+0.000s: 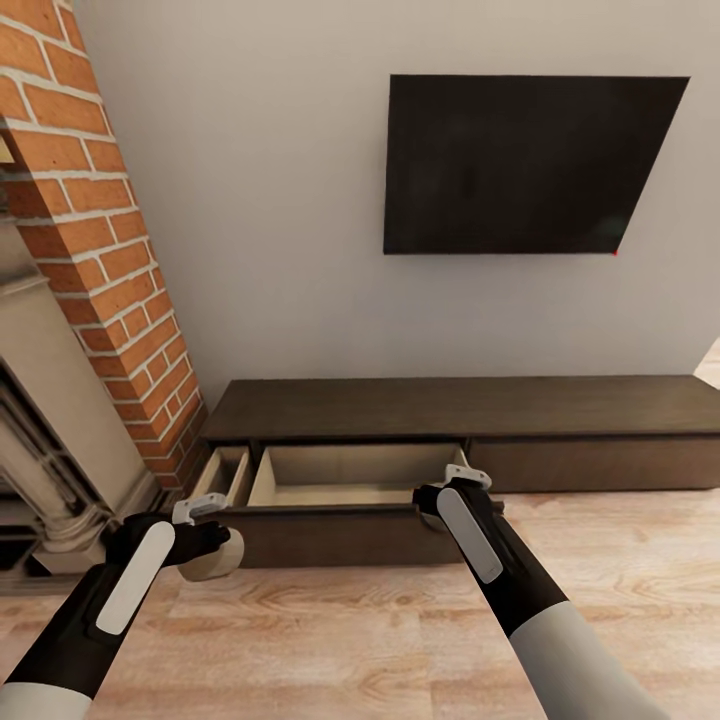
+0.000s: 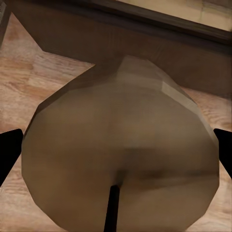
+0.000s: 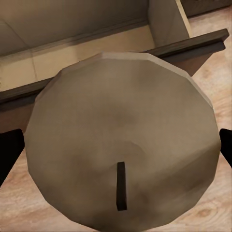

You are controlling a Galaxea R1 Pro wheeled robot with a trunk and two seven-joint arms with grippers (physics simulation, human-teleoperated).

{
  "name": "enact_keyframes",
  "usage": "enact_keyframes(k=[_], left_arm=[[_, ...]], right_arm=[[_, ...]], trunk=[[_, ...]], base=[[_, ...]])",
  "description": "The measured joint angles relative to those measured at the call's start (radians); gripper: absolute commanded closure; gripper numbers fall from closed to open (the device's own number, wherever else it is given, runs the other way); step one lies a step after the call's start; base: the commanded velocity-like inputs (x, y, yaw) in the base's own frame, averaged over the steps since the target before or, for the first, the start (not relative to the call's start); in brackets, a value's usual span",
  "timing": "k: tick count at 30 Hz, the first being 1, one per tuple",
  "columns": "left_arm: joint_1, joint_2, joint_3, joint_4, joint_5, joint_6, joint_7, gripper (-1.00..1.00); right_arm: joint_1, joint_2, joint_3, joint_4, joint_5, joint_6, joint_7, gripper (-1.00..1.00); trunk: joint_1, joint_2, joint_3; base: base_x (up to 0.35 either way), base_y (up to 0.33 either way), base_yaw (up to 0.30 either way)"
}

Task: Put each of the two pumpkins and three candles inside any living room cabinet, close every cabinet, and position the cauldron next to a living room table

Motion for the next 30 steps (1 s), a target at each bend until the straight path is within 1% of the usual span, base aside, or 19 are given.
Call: enact_keyframes(k=[4, 7, 8, 11, 13, 14, 16, 18, 20, 24, 26, 30], left_arm=[[0.002, 0.000, -0.001, -0.008, 0.000, 0.000, 0.000, 1.00], [0.007, -0.001, -0.003, -0.037, 0.002, -0.001, -0.001, 1.00], [0.008, -0.002, -0.004, -0.051, 0.002, -0.001, -0.001, 1.00], [0.010, -0.006, -0.004, -0.129, 0.004, -0.003, -0.002, 1.00], [0.012, -0.007, -0.005, -0.169, 0.004, -0.002, -0.002, 1.00], [0.013, -0.009, -0.004, -0.179, 0.005, -0.001, -0.001, 1.00], [0.014, -0.010, -0.004, -0.193, 0.003, -0.001, -0.001, 1.00], [0.013, -0.015, -0.005, -0.201, 0.004, -0.001, -0.001, 1.00], [0.013, -0.025, -0.008, -0.203, 0.006, -0.001, -0.001, 1.00], [0.013, -0.052, -0.032, -0.200, 0.000, -0.003, -0.001, 1.00], [0.013, -0.055, -0.039, -0.200, -0.007, -0.004, -0.003, 1.00], [0.013, -0.060, -0.047, -0.200, -0.008, -0.005, -0.005, 1.00]], right_arm=[[0.000, 0.000, 0.001, 0.000, 0.000, 0.000, 0.000, 1.00], [0.000, 0.001, 0.004, -0.003, -0.001, 0.001, 0.000, 1.00], [0.000, 0.002, 0.013, -0.006, -0.002, 0.000, 0.000, 1.00], [0.000, 0.011, 0.112, -0.012, -0.010, -0.001, -0.002, 1.00], [0.000, 0.024, 0.176, -0.019, -0.012, -0.001, -0.004, 1.00], [0.000, 0.032, 0.200, -0.023, -0.012, 0.001, -0.005, 1.00], [0.000, 0.050, 0.226, -0.027, -0.011, 0.005, -0.006, 1.00], [0.000, 0.073, 0.238, -0.026, -0.016, 0.003, -0.005, 1.00], [0.000, 0.089, 0.241, -0.025, -0.017, 0.004, -0.005, 1.00], [0.000, 0.100, 0.244, -0.018, -0.020, 0.002, -0.004, 1.00], [0.000, 0.107, 0.245, -0.017, -0.023, 0.000, 0.000, 1.00], [0.000, 0.114, 0.245, -0.016, -0.021, 0.001, 0.011, 1.00]], trunk=[[-0.015, 0.028, 0.013], [-0.027, 0.049, 0.022], [-0.031, 0.056, 0.025], [-0.042, 0.077, 0.035], [-0.050, 0.091, 0.041], [-0.054, 0.098, 0.044], [-0.061, 0.112, 0.050], [-0.069, 0.126, 0.056], [-0.077, 0.140, 0.063], [-0.092, 0.168, 0.075], [-0.092, 0.168, 0.075], [-0.092, 0.168, 0.075]], base=[[0.000, 0.000, 0.000], [0.000, 0.000, 0.000], [0.000, 0.000, 0.000], [0.000, 0.000, 0.000], [0.000, 0.000, 0.000], [0.000, 0.000, 0.000], [0.000, 0.000, 0.000], [0.000, 0.000, 0.000], [0.000, 0.000, 0.000], [0.000, 0.000, 0.000], [0.000, 0.000, 0.000], [0.000, 0.000, 0.000]])
